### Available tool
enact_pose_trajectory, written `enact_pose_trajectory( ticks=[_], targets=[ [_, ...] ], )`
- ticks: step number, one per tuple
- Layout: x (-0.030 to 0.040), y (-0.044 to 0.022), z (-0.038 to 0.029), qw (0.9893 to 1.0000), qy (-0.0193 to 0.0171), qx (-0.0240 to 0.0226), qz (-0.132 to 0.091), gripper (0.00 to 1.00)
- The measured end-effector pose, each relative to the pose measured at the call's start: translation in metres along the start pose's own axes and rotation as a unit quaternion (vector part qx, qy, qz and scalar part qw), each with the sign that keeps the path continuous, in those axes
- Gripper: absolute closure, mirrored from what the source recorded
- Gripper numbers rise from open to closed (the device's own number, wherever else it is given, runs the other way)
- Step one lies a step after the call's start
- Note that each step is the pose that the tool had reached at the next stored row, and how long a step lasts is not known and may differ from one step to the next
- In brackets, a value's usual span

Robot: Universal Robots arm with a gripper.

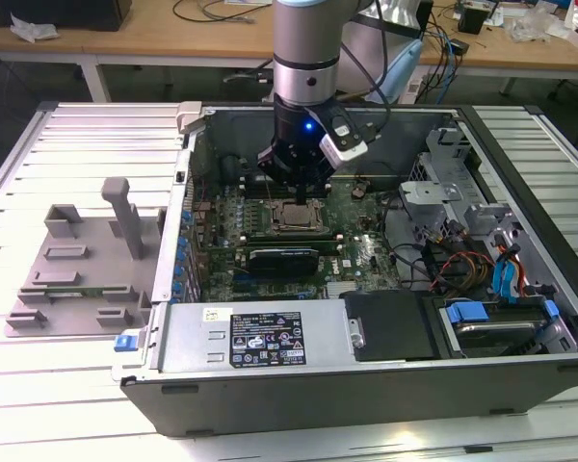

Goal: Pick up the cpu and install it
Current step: 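Install the first cpu locking lever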

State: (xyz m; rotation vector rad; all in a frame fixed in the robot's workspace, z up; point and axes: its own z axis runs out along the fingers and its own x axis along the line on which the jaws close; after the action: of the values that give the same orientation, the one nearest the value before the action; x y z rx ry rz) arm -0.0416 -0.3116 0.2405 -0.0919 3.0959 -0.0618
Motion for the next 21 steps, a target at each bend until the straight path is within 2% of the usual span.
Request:
enact_pose_trajectory(
  ticks=[11, 15, 20, 21],
  targets=[
    [0.0006, 0.0000, -0.0009, 1.0000, 0.0001, 0.0001, 0.000, 0.89],
    [0.0004, -0.0001, -0.0037, 1.0000, 0.0000, 0.0001, 0.000, 0.89],
    [0.0001, -0.0004, -0.0106, 1.0000, 0.0000, 0.0000, 0.000, 0.89],
    [0.0000, -0.0005, -0.0141, 1.0000, 0.0000, 0.0000, 0.000, 0.89]
  ],
)
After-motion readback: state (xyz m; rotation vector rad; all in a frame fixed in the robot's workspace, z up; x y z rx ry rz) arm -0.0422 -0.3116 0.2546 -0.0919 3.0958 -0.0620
